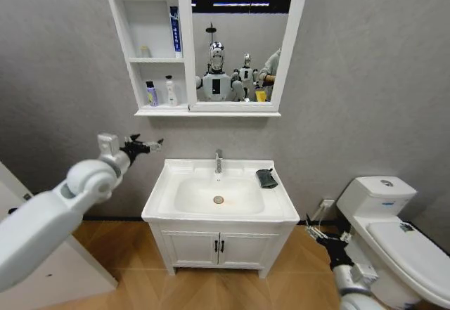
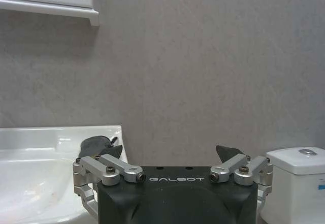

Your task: Move facial cleanser and shampoo from washbasin to cabinet, then wipe washbasin with towel.

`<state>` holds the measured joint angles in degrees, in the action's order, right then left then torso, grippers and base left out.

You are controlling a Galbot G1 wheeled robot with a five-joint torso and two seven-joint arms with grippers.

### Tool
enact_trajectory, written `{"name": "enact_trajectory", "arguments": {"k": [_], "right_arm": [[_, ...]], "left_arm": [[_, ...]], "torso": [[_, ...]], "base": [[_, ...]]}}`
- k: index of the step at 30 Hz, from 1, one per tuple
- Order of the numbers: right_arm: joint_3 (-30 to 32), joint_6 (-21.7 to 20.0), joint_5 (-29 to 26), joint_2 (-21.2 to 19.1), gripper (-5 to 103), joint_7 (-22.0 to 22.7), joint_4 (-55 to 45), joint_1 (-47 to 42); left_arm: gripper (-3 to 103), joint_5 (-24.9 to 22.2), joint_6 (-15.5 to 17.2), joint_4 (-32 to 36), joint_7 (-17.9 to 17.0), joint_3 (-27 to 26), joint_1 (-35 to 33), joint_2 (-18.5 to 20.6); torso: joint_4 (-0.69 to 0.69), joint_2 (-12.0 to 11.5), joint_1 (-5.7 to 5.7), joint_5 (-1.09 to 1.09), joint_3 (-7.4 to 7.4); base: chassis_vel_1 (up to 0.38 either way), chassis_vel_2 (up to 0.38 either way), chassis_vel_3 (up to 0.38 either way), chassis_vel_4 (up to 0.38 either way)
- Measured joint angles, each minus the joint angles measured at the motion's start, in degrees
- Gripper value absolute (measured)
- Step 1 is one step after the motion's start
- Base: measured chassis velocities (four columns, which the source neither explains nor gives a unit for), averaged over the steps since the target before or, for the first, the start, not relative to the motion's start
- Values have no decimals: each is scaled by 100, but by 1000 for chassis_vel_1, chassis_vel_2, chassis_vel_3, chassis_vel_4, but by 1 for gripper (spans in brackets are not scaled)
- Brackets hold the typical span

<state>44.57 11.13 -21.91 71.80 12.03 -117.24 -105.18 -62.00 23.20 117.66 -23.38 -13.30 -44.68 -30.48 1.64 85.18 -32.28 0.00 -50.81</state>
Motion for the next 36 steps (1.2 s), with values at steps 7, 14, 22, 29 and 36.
{"name": "enact_trajectory", "arguments": {"k": [7, 14, 22, 29, 36], "right_arm": [[-86, 67, 233, 59, 100, -73, 67, -14], [-53, 80, 133, -80, 100, -181, -30, -76], [124, 95, -110, -377, 100, -208, -246, -123], [168, 2, -335, -665, 100, -194, -369, -3], [194, -47, -421, -750, 100, -188, -533, -5]], "left_arm": [[100, 760, -290, 218, 357, -2200, -2579, -401], [100, 820, -325, 366, 569, -3256, -3640, -580], [100, 1304, -436, 870, 1065, -4224, -5050, -1851], [100, 1871, -789, 1281, 1803, -4625, -6046, -2933], [100, 2250, -900, 1563, 1932, -4495, -6311, -3367]], "torso": [[-18, 0, 0, 2, 1], [-12, -1, 0, 2, 0], [-13, -1, -1, -1, 0], [-14, -1, 0, 1, 0], [-12, -1, 0, 1, 0]], "base": [[-7, -5, -2, -8], [0, 0, 0, 0], [0, 0, 0, 0], [0, 0, 0, 0], [0, 0, 0, 0]]}}
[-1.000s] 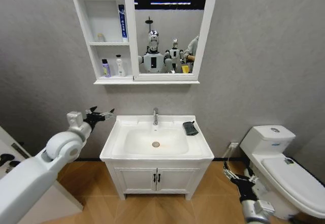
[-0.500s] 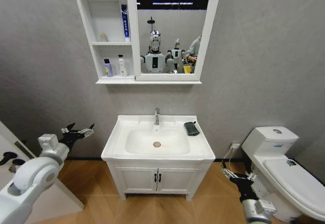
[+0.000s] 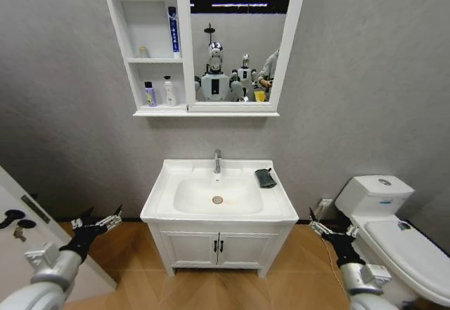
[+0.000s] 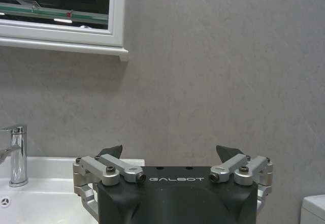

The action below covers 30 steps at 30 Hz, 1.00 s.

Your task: Move facial cleanser and shampoo from washbasin to cabinet, then wipe washbasin with towel.

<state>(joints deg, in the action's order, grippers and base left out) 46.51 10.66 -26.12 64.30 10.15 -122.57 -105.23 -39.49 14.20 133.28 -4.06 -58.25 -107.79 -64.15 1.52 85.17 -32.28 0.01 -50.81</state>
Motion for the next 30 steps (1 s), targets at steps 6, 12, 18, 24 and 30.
{"name": "enact_trajectory", "arguments": {"k": [6, 12, 18, 24, 30], "right_arm": [[-82, -1, 82, 194, 100, -2, -102, -122], [-80, -7, 63, 172, 100, 21, -120, -176], [-105, -960, -525, -558, 100, 488, -282, 245], [-299, -2171, -1617, -1252, 100, 1019, -119, 1528], [-1191, -3140, -2515, -1882, 100, 1572, 1071, 3274]], "left_arm": [[100, 428, -75, 187, 9, 354, -45, -275], [100, 517, -76, 194, -29, 406, -20, -276], [100, 514, -76, 191, -39, 410, -7, -261], [100, 508, -73, 186, -46, 412, 0, -254], [100, 498, -69, 182, -51, 413, 5, -247]], "torso": [[0, 0, 0, -1, 0], [1, 0, 0, -1, 0], [1, 0, 0, -2, 0], [0, -1, -1, -1, -1], [1, -1, -1, 0, -1]], "base": [[0, 0, 0, 0], [0, 0, 0, 0], [0, 0, 0, 0], [0, 0, 0, 0], [0, 0, 0, 0]]}}
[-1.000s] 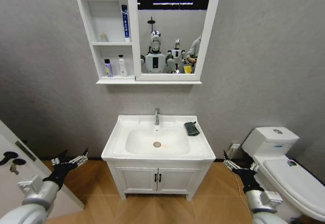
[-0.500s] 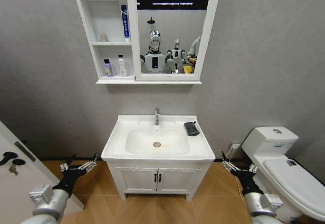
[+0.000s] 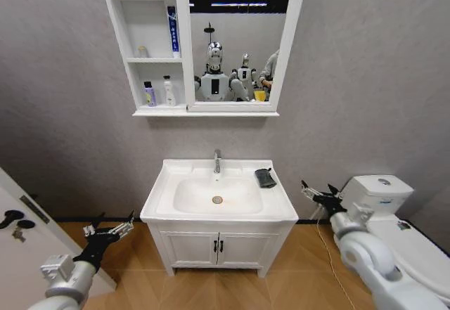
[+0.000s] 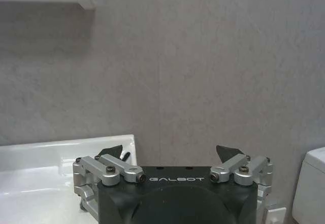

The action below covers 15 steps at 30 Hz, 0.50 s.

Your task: Move facial cleanser and shampoo from washbasin to cabinet, then wipe washbasin with towel.

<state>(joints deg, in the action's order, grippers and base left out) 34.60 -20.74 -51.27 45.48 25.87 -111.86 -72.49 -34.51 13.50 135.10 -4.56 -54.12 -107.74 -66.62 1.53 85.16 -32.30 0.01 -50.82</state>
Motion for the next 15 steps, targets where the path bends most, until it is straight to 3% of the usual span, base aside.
{"name": "enact_trajectory", "arguments": {"k": [5, 6, 9, 11, 13, 15], "right_arm": [[-845, -357, -417, -75, 100, 231, 741, 1189], [-1294, -448, -537, -20, 102, 278, 1090, 1680], [-1808, -492, -571, 98, 96, 280, 1515, 2157], [-2391, -550, -651, 293, 84, 299, 2008, 2794], [-2636, -589, -706, 392, 86, 329, 2211, 3064], [-3039, -612, -702, 579, 97, 349, 2612, 3515]], "left_arm": [[100, -4, 3, -2, -1, 1, 1, 2], [100, -5, 3, -3, -2, 1, 2, 2], [100, -6, 4, -5, -2, 1, 2, 3], [100, -7, 5, -5, -3, 1, 3, 4], [100, -8, 7, -6, -4, 1, 3, 5], [100, -9, 7, -6, -5, 1, 3, 5]], "torso": [[-2, 0, 0, -1, 0], [-3, 0, 0, -2, 0], [-2, -1, 0, 1, -1], [-2, -1, -1, -1, 0], [-3, -1, 0, -3, 0], [-3, 0, -1, -2, 0]], "base": [[0, 0, 0, 0], [0, 0, 0, 0], [0, 0, 0, 0], [0, 0, 0, 0], [0, 0, 0, 0], [0, 0, 0, 0]]}}
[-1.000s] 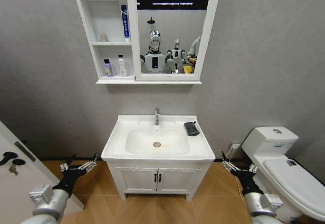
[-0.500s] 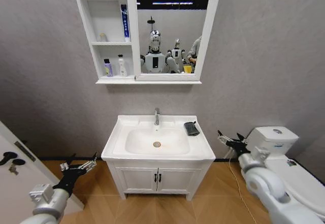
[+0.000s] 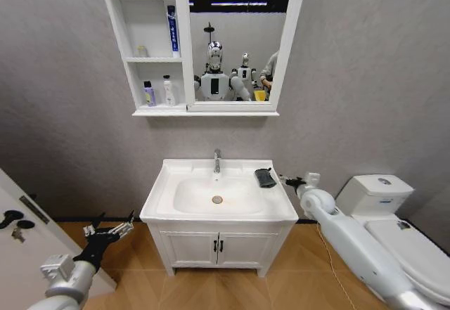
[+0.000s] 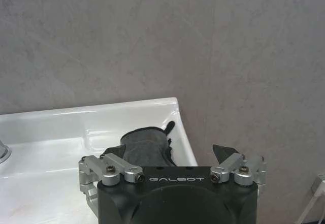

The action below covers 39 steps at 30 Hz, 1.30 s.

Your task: Move facial cleanser and shampoo from washbasin to cabinet, then wipe washbasin with towel.

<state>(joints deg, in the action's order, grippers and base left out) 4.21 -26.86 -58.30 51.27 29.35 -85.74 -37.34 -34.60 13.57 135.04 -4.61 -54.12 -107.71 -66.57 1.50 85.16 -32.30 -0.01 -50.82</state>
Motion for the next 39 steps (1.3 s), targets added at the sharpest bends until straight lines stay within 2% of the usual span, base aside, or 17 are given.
{"name": "enact_trajectory", "arguments": {"k": [8, 11, 19, 28, 39], "right_arm": [[-626, -184, 169, 319, 100, -110, 864, 720], [-868, -202, 329, 453, 100, -368, 1472, 995], [-1092, -98, 518, 727, 100, -595, 2291, 1321], [-1348, 197, 893, 1216, 100, -1083, 3380, 1923], [-1369, 285, 1006, 1593, 100, -1204, 3938, 2140]], "left_arm": [[100, -3, 1, -1, 0, 0, 0, 2], [100, -3, 1, -1, 0, 0, 0, 3], [100, -3, 1, -1, 0, 0, 0, 3], [100, -3, 1, -1, 0, 0, 0, 3], [100, -4, 1, -1, 0, 0, 0, 3]], "torso": [[0, 0, 1, 0, 0], [1, 1, 1, 1, 1], [2, 1, 1, 0, 0], [1, 1, 1, 0, 1], [1, 1, 1, 0, 1]], "base": [[0, 0, 0, 0], [0, 0, 0, 0], [0, 0, 0, 0], [0, 0, 0, 0], [0, 0, 0, 0]]}}
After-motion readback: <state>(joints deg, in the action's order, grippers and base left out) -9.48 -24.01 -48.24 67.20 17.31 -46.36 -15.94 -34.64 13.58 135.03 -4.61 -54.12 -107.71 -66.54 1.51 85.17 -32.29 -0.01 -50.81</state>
